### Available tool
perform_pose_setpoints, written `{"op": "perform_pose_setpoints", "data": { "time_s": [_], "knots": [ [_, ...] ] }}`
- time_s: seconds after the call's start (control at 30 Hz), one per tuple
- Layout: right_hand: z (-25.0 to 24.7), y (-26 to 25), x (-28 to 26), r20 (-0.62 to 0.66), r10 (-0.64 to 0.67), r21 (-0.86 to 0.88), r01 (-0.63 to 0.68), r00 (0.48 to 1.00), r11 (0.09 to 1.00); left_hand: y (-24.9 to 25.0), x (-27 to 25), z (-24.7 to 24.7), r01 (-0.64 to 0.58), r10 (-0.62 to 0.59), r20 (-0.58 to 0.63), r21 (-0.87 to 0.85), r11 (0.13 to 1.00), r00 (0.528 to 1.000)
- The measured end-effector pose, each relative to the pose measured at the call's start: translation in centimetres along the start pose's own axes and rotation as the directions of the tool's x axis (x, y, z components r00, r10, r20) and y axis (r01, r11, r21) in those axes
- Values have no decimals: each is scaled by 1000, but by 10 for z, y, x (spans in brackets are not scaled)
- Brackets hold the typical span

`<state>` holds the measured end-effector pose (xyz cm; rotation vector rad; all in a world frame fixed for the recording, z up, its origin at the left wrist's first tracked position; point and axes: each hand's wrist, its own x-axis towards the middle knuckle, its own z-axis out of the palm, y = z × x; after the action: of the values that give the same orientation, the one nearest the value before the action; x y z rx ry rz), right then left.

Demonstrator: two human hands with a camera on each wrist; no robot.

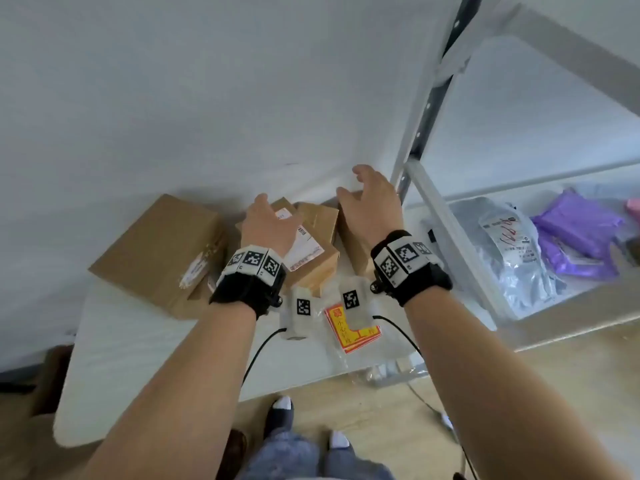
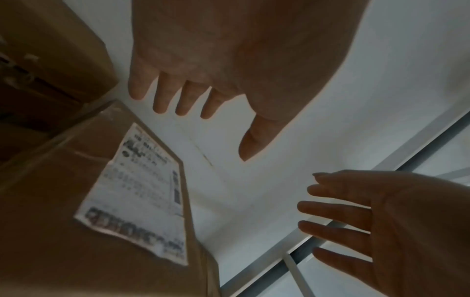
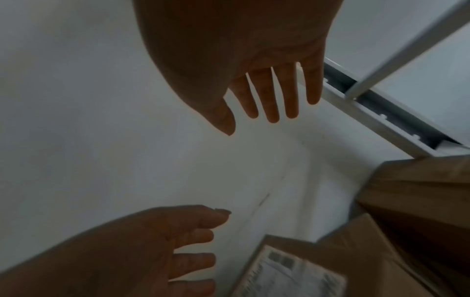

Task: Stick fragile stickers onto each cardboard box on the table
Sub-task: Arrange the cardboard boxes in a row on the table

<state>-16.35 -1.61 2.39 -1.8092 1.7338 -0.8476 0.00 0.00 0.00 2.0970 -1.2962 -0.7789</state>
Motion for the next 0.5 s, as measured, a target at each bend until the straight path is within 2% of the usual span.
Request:
{"op": "perform_pose_setpoints", "data": {
  "time_s": [0.1, 0.27, 0.5],
  "knots": [
    [21, 3, 0, 7, 72, -23, -72, 997, 997, -19, 12, 3, 7, -6, -23, 30, 1000, 1000],
    [55, 9, -2, 7, 152, -54, -151, 988, 987, -48, 31, 3, 86, -88, 23, 66, 994, 996],
    [94, 23, -11, 54, 354, 84, -357, 934, 930, -77, 51, 4, 199, -173, 180, -141, 970, 968]
  ]
}}
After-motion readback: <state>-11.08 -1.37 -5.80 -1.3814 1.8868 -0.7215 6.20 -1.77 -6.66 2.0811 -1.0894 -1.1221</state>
